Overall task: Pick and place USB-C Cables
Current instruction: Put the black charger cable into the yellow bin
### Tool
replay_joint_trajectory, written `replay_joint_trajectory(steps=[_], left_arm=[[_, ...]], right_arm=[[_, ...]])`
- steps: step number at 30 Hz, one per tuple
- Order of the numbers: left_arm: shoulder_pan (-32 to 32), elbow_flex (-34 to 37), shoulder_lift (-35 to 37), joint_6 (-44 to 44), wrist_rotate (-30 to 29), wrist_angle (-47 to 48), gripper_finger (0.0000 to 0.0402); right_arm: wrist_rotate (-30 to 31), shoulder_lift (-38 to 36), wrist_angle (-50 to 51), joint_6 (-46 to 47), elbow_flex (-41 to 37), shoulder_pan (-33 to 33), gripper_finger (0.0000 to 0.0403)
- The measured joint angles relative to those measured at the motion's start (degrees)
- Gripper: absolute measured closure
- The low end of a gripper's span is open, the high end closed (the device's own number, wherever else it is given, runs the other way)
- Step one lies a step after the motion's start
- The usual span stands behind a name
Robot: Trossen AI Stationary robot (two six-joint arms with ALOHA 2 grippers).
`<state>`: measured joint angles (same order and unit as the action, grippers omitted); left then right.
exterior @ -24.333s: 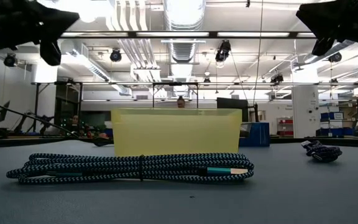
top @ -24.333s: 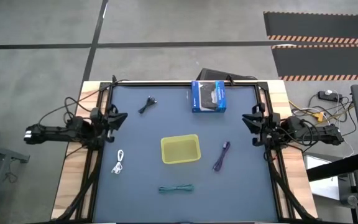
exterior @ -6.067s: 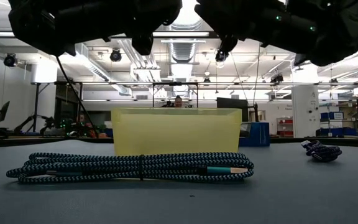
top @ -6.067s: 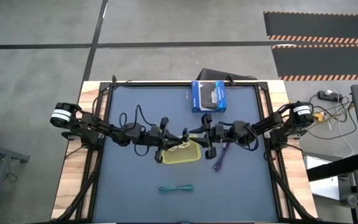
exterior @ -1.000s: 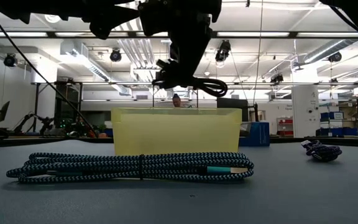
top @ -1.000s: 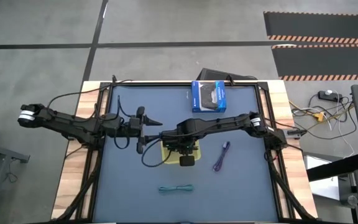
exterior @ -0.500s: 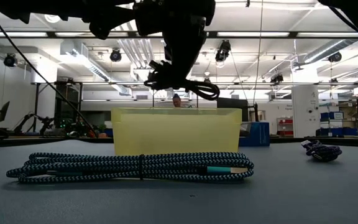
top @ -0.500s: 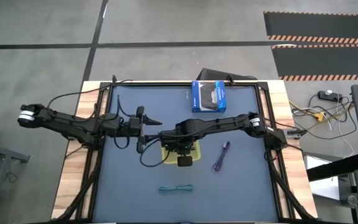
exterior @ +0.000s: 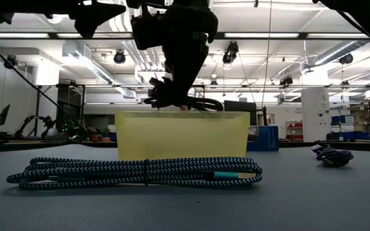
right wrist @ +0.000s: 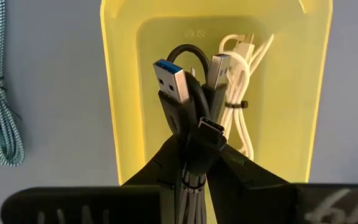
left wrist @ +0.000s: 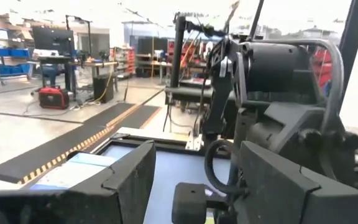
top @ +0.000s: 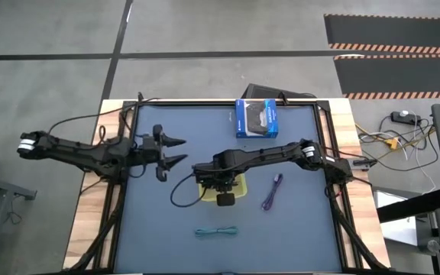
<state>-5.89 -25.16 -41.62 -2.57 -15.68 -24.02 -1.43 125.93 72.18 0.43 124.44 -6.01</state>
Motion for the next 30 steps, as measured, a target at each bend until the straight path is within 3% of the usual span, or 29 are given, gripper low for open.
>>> replay_joint_trajectory(steps=[7, 30], left_arm=[[-0.03, 2.29, 3.65, -0.17, -0.04, -3.01, 0.0182], [-0.04, 2.48, 2.36, -0.21, -0.02, -4.21, 0.0182]], right_arm=[[-0.01, 0.0, -1.57, 0.0, 0.02, 0.03, 0.036], [-0.03, -0.04, -3.71, 0.0, -2.68, 0.03, 0.036]])
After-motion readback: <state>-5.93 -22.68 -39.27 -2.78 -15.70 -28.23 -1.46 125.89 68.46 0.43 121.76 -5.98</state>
